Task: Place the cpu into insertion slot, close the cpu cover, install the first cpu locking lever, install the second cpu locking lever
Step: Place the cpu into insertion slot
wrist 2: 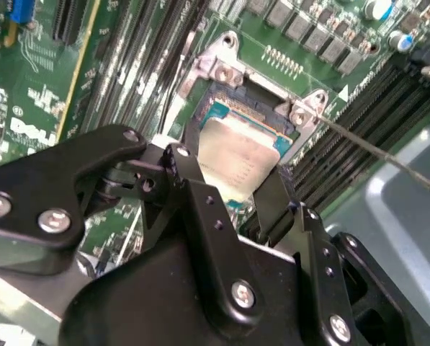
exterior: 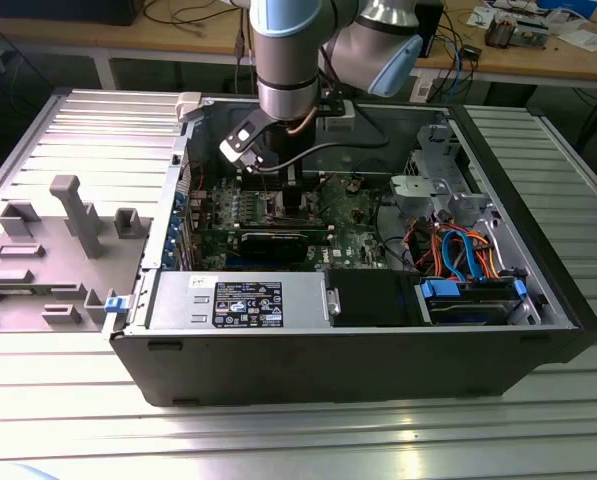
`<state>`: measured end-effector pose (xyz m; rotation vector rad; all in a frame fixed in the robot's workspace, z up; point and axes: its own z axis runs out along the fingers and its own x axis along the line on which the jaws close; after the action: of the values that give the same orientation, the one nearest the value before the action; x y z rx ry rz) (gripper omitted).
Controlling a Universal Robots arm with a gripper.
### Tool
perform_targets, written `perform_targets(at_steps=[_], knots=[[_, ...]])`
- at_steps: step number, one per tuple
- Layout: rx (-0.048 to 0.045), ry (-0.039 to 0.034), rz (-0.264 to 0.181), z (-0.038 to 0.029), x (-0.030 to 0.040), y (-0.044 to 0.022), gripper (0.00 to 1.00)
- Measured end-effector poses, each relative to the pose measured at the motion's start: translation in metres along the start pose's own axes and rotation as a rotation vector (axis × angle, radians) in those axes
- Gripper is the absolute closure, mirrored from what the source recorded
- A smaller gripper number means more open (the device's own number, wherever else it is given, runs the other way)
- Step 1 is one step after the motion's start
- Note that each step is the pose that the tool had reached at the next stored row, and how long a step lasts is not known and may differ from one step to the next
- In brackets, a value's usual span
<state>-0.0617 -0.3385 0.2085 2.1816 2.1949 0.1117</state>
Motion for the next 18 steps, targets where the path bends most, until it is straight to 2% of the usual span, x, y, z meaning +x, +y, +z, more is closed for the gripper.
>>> perform_targets(at_steps=[10, 18], knots=[[0.0001, -0.003, -0.006, 0.009, -0.0001, -0.0013, 0.45], [0.0002, -0.0039, -0.005, 0.0128, -0.0001, -0.0017, 0.45]])
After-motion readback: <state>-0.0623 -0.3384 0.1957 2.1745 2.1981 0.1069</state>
